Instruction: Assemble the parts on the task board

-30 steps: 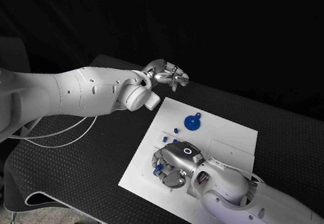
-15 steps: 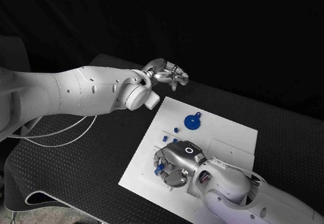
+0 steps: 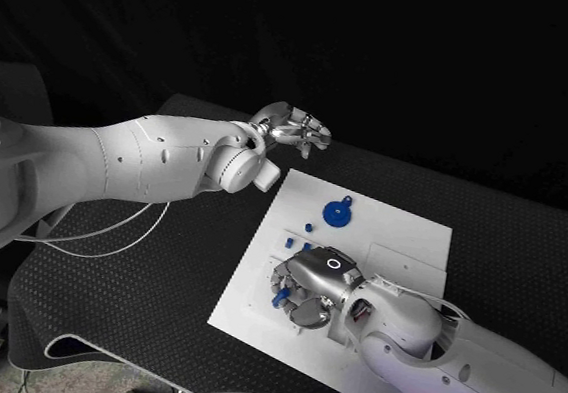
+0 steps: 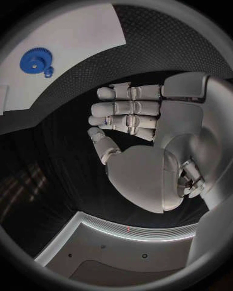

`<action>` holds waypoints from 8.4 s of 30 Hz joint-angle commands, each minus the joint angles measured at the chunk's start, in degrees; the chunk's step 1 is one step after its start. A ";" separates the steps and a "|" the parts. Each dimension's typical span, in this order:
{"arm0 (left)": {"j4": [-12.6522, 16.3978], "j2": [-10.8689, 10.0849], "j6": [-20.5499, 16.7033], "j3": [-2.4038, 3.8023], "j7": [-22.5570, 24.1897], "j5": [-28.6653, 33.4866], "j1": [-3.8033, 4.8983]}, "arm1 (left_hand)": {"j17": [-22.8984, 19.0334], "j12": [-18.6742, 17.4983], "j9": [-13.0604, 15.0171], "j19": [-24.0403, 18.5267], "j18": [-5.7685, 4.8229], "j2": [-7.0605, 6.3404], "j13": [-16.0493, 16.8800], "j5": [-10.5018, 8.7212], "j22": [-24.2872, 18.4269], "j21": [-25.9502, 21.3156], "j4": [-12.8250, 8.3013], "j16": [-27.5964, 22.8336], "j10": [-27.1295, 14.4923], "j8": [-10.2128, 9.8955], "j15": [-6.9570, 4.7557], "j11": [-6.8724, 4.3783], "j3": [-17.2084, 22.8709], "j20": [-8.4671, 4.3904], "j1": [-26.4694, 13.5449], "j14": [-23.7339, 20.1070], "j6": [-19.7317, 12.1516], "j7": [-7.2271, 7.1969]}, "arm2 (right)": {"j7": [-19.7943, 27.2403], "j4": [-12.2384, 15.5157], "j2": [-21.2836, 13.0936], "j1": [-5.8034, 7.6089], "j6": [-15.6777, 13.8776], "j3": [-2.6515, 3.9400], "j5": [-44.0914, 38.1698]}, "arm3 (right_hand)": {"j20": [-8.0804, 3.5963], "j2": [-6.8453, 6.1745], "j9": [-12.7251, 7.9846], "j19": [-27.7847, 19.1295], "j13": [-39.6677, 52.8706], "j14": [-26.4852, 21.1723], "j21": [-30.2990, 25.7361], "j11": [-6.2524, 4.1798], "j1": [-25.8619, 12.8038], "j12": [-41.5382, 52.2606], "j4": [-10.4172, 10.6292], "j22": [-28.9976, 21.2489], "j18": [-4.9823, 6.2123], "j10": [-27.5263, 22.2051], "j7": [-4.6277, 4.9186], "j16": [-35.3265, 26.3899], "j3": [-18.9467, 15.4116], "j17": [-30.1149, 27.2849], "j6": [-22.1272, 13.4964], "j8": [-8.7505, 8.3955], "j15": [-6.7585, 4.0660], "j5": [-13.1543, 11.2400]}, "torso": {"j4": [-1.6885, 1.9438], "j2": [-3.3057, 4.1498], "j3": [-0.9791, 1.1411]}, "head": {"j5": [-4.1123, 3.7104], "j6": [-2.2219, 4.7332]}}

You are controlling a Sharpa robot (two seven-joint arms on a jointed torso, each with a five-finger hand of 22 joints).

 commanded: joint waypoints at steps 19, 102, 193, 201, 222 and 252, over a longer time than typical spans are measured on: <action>-0.02 0.12 0.90 0.03 0.24 0.14 0.08 | 0.08 0.19 0.12 -0.34 0.03 -0.33 0.09 -0.39 1.09 -0.16 0.29 -0.39 -0.58 -0.40 0.15 0.06 -0.13 -2.45 0.00 -0.16 -0.37 0.21 | -0.73 -0.24 -0.09 -0.31 5.24 -0.32 -0.52 | -0.08 0.91 0.17 0.44 0.19 0.32 -0.09 0.02 -0.19 -0.05 -0.73 0.01 0.42 0.53 -0.03 -0.03 -0.12 0.22 0.58 0.30 -0.01 -0.04 | -0.01 0.01 -0.02 | -0.16 -0.02; -0.51 -0.53 1.20 -0.03 -0.31 0.10 0.09 | 0.13 0.21 0.18 -0.51 0.02 -0.49 0.09 -0.41 1.09 -0.17 0.32 -0.48 -0.76 -0.48 0.20 0.11 -0.13 -2.41 0.12 -0.29 -0.45 0.24 | 2.80 5.73 -5.19 4.12 -3.63 1.05 11.82 | 1.81 -4.95 -3.00 -3.75 -4.18 -3.12 -3.76 3.96 -5.83 -4.60 -3.48 1.71 0.42 -16.73 2.15 -3.59 -16.01 1.47 -10.93 -6.01 1.99 9.05 | -0.12 -0.07 0.01 | -0.79 0.35; 6.42 -4.13 2.85 -3.19 1.16 1.74 -2.68 | 0.57 -0.28 0.51 -1.52 0.51 -1.48 -0.33 -0.29 0.92 -0.60 5.07 -0.94 -2.20 -1.31 0.55 0.52 -8.93 -2.08 -10.93 -0.94 -1.09 0.41 | -29.32 7.64 -19.35 5.95 15.98 -5.10 44.18 | -10.33 -1.44 8.01 9.76 45.78 6.98 35.38 -4.65 -22.40 67.18 14.48 3.72 0.42 -17.80 -0.85 38.49 -17.76 27.36 -1.88 -2.76 -6.87 0.47 | -2.37 -4.93 -0.04 | -15.71 -1.97; 6.61 -4.12 3.05 -3.23 1.04 1.74 -2.68 | 0.58 -0.29 0.51 -1.52 0.53 -1.41 -0.34 -0.27 0.92 -0.62 5.15 -0.95 -2.22 -1.32 0.55 0.52 -8.94 -2.09 -10.96 -0.96 -1.10 0.41 | -29.56 6.88 -18.34 5.63 15.74 -5.26 43.58 | -10.23 -0.67 7.86 9.65 45.87 6.96 35.65 -4.78 -22.02 67.03 14.14 3.78 0.42 -17.44 -0.99 38.61 -17.67 27.21 -1.36 -2.94 -6.97 0.47 | -2.36 -5.00 -0.20 | -15.56 -2.14; 7.03 -4.53 3.14 -3.23 0.94 1.74 -2.67 | 0.59 -0.30 0.52 -1.54 0.55 -1.28 -0.35 -0.26 0.92 -0.65 5.26 -0.97 -2.24 -1.34 0.55 0.53 -8.95 -2.09 -10.99 -0.98 -1.10 0.41 | -29.83 4.55 -16.56 4.86 15.60 -5.66 44.03 | -9.53 1.58 6.58 9.33 46.58 6.79 36.45 -4.94 -18.94 66.00 10.98 3.56 0.42 -16.34 -1.10 38.90 -12.09 26.08 0.61 -4.26 -6.98 0.17 | -2.43 -5.01 -0.17 | -15.21 -3.39; 6.65 -4.22 3.12 -3.22 0.75 1.74 -2.65 | 0.61 -0.32 0.51 -1.57 0.58 -1.21 -0.38 -0.26 0.93 -0.71 5.57 -0.98 -2.27 -1.40 0.56 0.54 -9.03 -2.07 -11.18 -1.02 -1.13 0.41 | -30.69 5.78 -15.84 10.99 15.72 -5.62 57.56 | -8.30 5.60 5.13 9.63 48.63 6.64 37.71 -5.21 -23.58 64.35 3.67 3.21 0.42 -14.53 -1.50 39.37 -4.43 24.31 3.29 -4.90 -7.14 0.56 | -2.26 -4.96 -0.25 | -14.72 -3.44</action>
